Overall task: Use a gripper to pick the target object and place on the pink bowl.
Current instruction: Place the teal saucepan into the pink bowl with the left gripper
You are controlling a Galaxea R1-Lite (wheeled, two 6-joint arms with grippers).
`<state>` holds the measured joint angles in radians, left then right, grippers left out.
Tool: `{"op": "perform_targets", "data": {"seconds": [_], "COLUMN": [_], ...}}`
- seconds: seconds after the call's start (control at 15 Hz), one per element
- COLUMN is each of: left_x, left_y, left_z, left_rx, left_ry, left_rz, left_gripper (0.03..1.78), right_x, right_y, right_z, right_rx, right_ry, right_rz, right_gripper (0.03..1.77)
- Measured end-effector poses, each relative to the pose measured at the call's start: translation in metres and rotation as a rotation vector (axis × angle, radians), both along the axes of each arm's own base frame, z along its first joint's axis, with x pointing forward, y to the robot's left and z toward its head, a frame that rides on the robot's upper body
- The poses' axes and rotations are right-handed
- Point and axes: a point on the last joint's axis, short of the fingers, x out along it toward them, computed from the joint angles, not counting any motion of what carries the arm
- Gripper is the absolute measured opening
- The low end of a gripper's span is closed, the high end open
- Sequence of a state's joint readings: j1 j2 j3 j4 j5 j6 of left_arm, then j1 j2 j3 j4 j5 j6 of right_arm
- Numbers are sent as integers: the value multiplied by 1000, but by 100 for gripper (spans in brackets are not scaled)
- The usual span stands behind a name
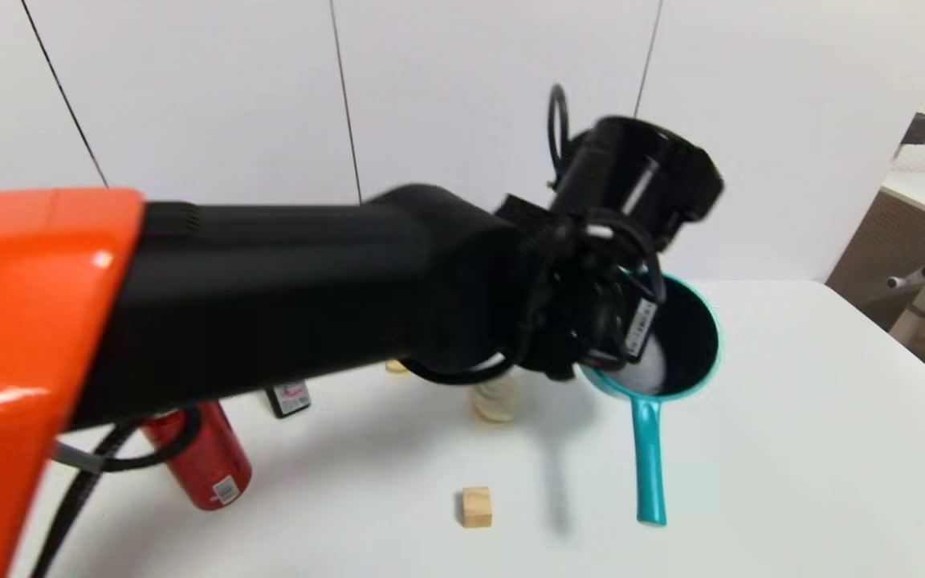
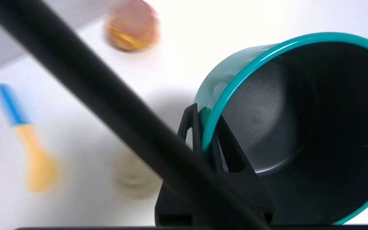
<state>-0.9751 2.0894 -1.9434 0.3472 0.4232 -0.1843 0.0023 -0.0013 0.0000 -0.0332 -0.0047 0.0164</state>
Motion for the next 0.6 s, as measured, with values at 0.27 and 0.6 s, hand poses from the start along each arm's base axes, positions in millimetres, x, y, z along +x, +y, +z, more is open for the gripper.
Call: {"op": "perform_targets", "data": {"seconds": [0.27, 0.6], "left_x": [48, 92], "left_y": [101, 229], "left_z": [40, 52], "left_rx": [37, 28], "left_ry": [-74, -61], "left_rz": [176, 445], "left_gripper": [12, 12], "right_x": [0, 0], "right_y": [0, 0], "right_z": [0, 0], "right_rx": [0, 0], "right_ry": [0, 0], "right_rz": [0, 0], "right_gripper": [171, 171]}}
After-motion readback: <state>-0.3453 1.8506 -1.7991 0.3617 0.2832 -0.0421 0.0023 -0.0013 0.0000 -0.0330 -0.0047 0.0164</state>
